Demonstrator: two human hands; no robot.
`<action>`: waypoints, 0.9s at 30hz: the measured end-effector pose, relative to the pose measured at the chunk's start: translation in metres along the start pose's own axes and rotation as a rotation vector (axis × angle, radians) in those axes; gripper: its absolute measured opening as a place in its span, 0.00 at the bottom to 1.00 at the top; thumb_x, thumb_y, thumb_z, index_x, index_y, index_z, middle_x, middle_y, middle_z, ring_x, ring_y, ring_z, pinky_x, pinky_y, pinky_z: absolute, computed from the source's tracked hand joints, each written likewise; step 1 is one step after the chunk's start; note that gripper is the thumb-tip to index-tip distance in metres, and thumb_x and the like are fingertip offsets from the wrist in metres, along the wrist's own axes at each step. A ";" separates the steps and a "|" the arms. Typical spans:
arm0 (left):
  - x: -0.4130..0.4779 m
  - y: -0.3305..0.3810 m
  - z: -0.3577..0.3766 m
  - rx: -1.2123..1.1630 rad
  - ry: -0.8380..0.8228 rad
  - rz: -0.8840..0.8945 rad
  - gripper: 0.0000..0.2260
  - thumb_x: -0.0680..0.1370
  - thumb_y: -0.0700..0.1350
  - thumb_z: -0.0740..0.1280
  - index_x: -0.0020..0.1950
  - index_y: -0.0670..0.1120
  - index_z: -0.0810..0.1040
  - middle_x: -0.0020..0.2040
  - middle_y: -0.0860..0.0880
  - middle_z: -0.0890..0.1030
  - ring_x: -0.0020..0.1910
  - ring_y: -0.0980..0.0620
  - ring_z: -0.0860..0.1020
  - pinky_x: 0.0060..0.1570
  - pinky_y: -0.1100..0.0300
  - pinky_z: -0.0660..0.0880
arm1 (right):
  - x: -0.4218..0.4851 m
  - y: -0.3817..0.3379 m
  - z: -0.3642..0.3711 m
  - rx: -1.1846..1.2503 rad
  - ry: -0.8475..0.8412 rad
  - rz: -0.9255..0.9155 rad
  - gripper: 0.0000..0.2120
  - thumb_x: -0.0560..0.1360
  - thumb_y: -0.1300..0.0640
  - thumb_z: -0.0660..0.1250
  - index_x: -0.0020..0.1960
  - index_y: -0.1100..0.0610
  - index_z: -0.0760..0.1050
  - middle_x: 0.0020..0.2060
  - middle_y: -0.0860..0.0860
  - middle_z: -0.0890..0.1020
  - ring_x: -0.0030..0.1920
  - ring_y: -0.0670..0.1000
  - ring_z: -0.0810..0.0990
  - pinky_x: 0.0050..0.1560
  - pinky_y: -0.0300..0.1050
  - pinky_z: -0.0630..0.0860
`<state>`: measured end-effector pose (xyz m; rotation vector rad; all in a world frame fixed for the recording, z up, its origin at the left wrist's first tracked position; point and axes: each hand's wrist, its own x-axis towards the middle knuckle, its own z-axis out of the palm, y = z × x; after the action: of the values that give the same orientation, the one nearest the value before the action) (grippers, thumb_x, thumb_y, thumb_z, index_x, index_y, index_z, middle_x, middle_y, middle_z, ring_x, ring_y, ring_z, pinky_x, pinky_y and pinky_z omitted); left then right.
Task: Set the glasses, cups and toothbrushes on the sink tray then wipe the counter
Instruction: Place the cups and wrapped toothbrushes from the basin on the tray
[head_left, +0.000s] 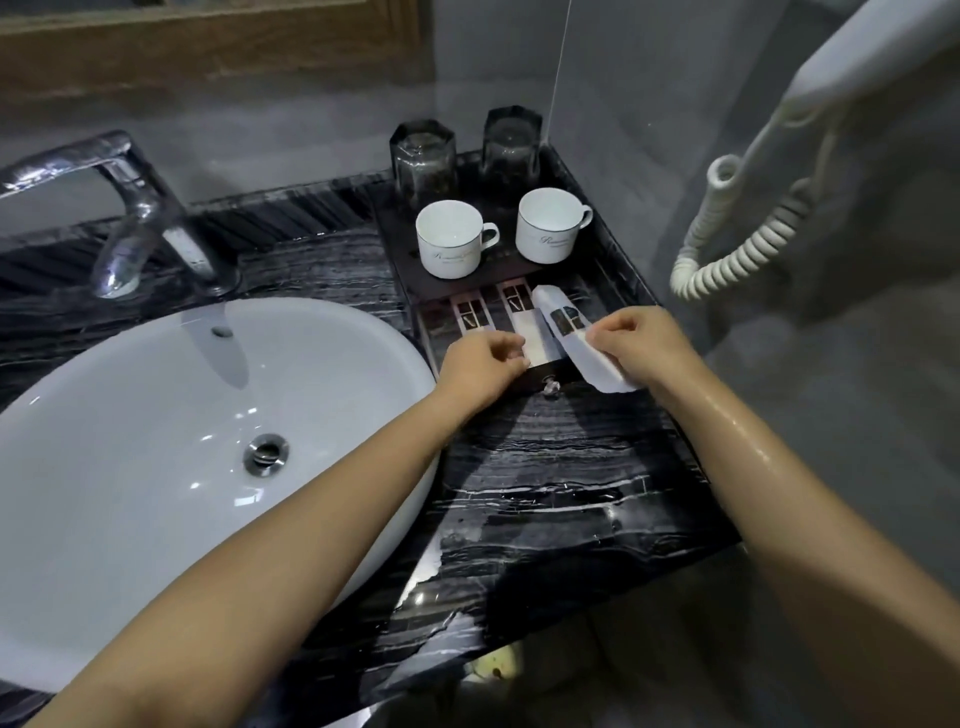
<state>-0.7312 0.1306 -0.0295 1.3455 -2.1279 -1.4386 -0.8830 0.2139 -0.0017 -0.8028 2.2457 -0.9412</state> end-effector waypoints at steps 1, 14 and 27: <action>-0.001 -0.003 -0.001 0.120 -0.026 0.038 0.12 0.75 0.43 0.69 0.58 0.44 0.80 0.54 0.47 0.82 0.55 0.51 0.78 0.56 0.64 0.69 | 0.008 0.003 0.002 -0.032 0.019 0.010 0.12 0.73 0.63 0.65 0.48 0.73 0.78 0.35 0.63 0.74 0.35 0.49 0.71 0.31 0.39 0.68; 0.005 -0.014 -0.003 0.220 -0.093 0.044 0.08 0.75 0.45 0.68 0.52 0.47 0.84 0.52 0.47 0.85 0.47 0.55 0.77 0.47 0.64 0.69 | 0.089 -0.004 0.027 -0.337 0.081 0.063 0.14 0.74 0.60 0.65 0.57 0.64 0.79 0.58 0.62 0.81 0.58 0.62 0.79 0.58 0.49 0.76; 0.007 -0.019 -0.001 0.232 -0.079 0.070 0.09 0.76 0.46 0.68 0.54 0.46 0.83 0.55 0.48 0.83 0.54 0.53 0.78 0.50 0.66 0.68 | 0.096 0.011 0.040 -0.609 0.042 -0.022 0.12 0.76 0.62 0.63 0.57 0.66 0.76 0.58 0.63 0.79 0.57 0.63 0.78 0.52 0.48 0.74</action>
<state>-0.7242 0.1225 -0.0464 1.2937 -2.4294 -1.2698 -0.9217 0.1355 -0.0597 -1.0672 2.5955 -0.2663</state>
